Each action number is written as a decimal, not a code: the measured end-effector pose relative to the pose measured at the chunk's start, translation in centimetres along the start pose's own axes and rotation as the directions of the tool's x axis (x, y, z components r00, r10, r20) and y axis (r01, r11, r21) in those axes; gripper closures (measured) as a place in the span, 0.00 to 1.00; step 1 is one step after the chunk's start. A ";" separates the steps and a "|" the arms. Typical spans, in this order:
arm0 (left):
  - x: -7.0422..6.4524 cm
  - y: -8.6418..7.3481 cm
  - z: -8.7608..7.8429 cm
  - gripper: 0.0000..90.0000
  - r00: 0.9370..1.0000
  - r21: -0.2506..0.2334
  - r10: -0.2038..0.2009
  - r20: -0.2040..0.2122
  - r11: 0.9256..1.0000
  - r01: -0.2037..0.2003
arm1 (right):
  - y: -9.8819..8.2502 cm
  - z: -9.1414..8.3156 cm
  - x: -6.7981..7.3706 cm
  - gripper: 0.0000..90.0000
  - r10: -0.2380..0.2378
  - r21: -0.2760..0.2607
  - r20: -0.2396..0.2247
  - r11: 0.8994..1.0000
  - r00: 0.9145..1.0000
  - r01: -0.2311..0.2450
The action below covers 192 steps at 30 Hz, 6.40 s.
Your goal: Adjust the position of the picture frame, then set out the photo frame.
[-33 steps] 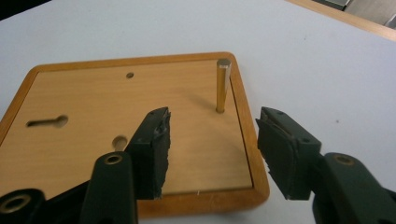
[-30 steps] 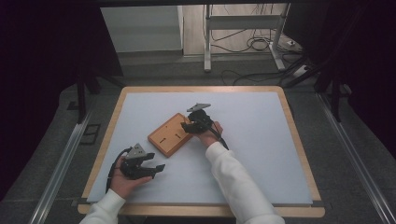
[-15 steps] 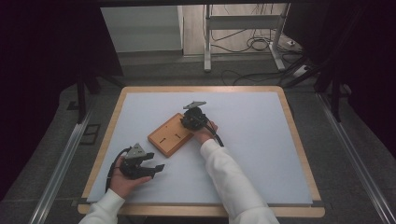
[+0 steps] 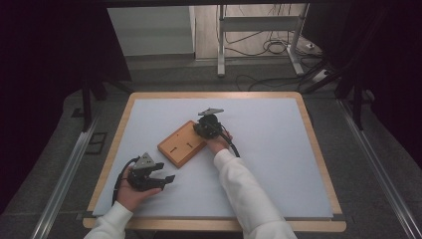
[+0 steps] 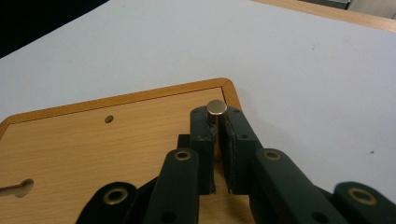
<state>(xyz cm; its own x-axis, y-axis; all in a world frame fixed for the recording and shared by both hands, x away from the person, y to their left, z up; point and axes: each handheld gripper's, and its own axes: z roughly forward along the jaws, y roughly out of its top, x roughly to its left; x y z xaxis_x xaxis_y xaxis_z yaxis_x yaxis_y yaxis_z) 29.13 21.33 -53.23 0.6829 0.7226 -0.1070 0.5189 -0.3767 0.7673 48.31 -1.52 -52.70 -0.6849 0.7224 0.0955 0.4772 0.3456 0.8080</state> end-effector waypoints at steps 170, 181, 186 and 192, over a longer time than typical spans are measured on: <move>-3.2 7.8 5.1 0.34 0.986 -0.042 0.127 0.110 0.991 -0.123 | -17.1 -26.1 -1.6 0.23 -0.004 0.018 0.068 1.000 0.998 0.003; -3.8 9.1 6.9 0.36 0.977 -0.034 0.166 0.130 0.986 -0.163 | -17.0 -26.2 -1.6 0.21 0.002 0.014 0.083 1.000 0.997 -0.003; -3.9 9.5 7.8 0.42 0.972 -0.034 0.181 0.151 0.984 -0.178 | -17.0 -26.1 -1.5 0.22 0.000 0.014 0.082 1.000 0.997 -0.001; -4.0 9.9 9.0 0.48 0.971 -0.034 0.178 0.161 0.984 -0.175 | -17.1 -26.0 -1.4 0.22 -0.005 0.019 0.080 1.000 0.997 0.004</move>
<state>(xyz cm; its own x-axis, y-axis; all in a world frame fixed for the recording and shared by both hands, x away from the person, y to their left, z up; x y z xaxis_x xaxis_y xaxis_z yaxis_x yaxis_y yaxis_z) 36.20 9.48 -50.87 0.8382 0.5410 -0.0695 0.3740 -0.4772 0.7953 26.81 -23.96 -51.52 -0.6410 0.7662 0.0446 0.4851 0.3594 0.7972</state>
